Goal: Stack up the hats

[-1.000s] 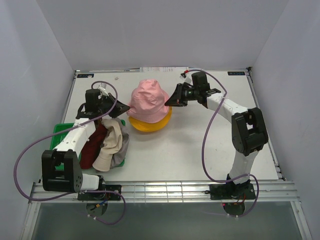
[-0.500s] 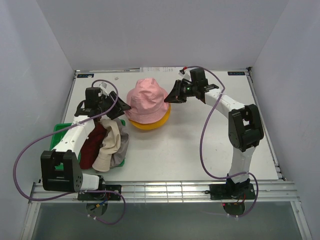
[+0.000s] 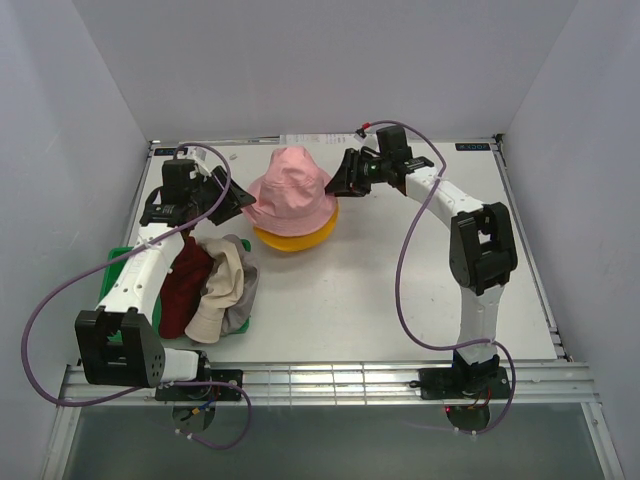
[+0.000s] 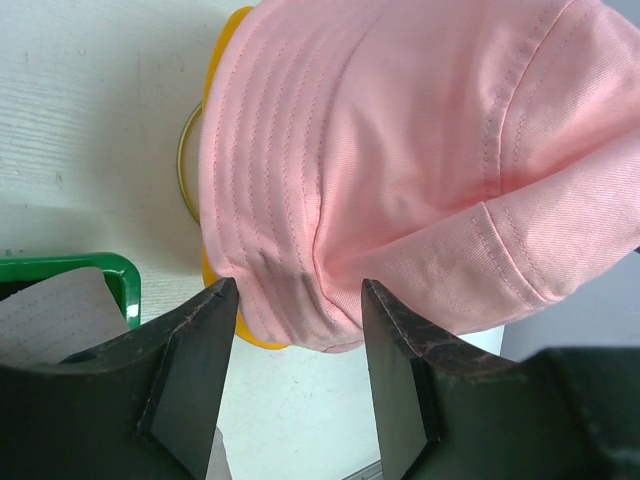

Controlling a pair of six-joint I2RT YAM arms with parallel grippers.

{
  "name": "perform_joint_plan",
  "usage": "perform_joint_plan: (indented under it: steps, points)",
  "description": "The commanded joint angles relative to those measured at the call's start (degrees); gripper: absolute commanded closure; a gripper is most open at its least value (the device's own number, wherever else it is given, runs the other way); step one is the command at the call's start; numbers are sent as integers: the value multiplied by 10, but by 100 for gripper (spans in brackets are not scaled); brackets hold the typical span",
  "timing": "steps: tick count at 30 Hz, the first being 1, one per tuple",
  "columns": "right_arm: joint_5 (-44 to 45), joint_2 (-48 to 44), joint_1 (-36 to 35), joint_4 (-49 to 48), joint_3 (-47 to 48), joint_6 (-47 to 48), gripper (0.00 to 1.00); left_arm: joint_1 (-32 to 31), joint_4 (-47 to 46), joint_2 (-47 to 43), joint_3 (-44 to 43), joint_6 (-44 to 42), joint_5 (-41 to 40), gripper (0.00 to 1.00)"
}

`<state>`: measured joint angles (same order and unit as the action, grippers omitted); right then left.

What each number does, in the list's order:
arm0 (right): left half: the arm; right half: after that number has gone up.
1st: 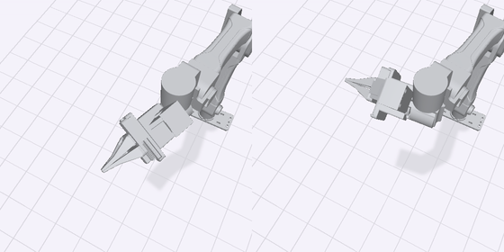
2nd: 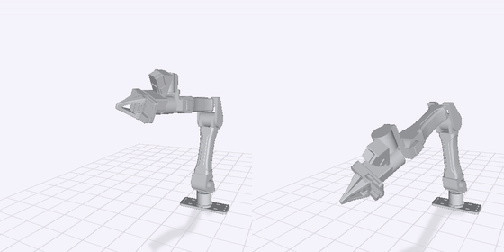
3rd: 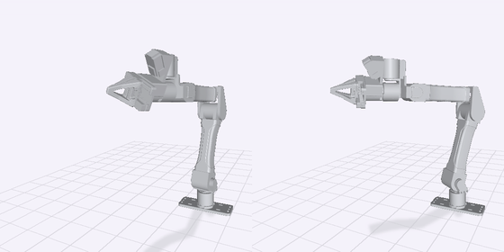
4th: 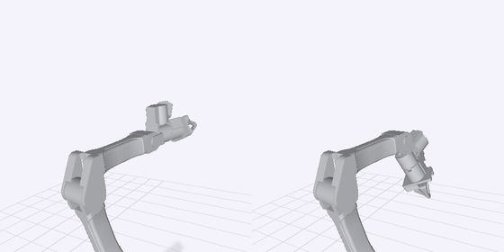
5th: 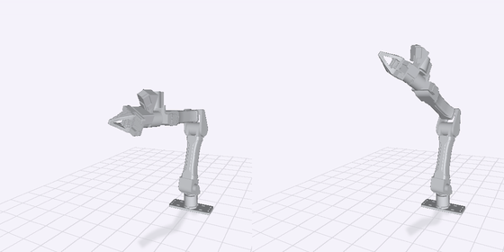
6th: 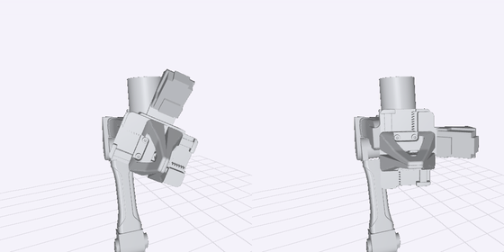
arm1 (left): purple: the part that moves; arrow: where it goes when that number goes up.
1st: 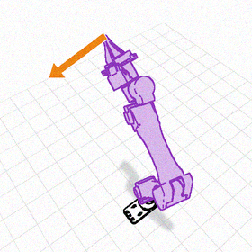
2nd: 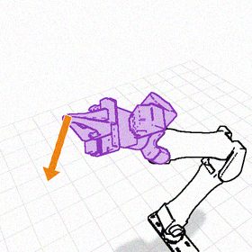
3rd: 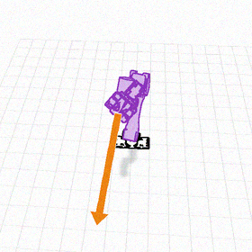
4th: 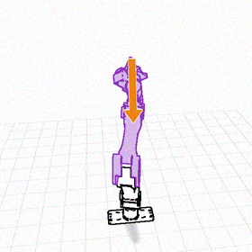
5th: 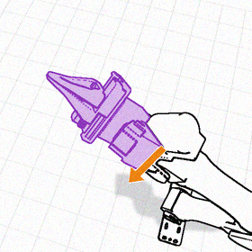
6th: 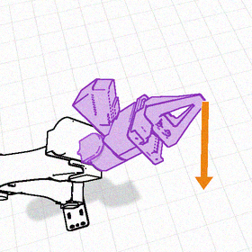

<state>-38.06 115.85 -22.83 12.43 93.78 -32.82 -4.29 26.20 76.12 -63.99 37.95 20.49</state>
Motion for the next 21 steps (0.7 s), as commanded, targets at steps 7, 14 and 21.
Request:
perform_joint_plan:
  steps: [7, 14, 21]
  points:
    - [-8, 11, 5, -5, 45, 3, 45, 1, 7, -4, -35, -19, 15, 37]
    - [28, -10, 9, 19, 15, -4, 35, 0, 53, -3, -33, -46, 16, 31]
    - [53, -67, 11, 3, -58, -43, 30, 0, 71, -21, -14, -57, 25, 25]
